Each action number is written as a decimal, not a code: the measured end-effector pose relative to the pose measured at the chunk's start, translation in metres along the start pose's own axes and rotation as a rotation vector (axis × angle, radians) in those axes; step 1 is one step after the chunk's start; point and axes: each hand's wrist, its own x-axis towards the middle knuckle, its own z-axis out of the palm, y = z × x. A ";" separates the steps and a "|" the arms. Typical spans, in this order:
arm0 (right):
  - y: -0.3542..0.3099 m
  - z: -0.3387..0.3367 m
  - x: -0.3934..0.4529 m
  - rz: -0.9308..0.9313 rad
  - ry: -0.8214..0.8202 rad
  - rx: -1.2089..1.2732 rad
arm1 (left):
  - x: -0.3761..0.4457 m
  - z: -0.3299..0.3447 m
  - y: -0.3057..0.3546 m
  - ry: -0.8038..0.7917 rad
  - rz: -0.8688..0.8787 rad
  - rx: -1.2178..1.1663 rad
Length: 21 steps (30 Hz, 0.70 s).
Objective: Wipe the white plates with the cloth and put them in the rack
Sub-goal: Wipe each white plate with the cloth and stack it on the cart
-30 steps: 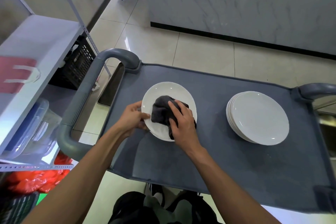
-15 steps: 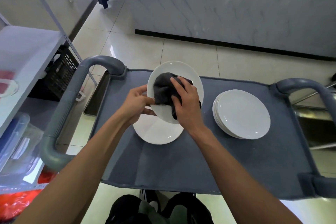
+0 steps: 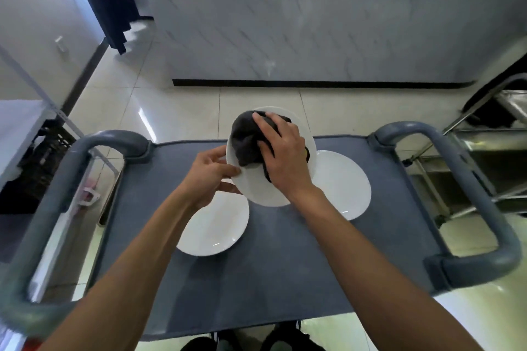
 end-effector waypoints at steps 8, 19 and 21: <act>0.029 -0.038 0.036 0.014 0.081 -0.055 | 0.008 0.044 0.011 0.084 0.041 -0.100; 0.080 -0.071 0.049 0.092 0.058 -0.085 | 0.013 0.090 0.006 0.254 0.072 -0.249; 0.091 -0.075 0.043 0.114 0.038 -0.093 | 0.013 0.098 0.002 0.289 0.077 -0.285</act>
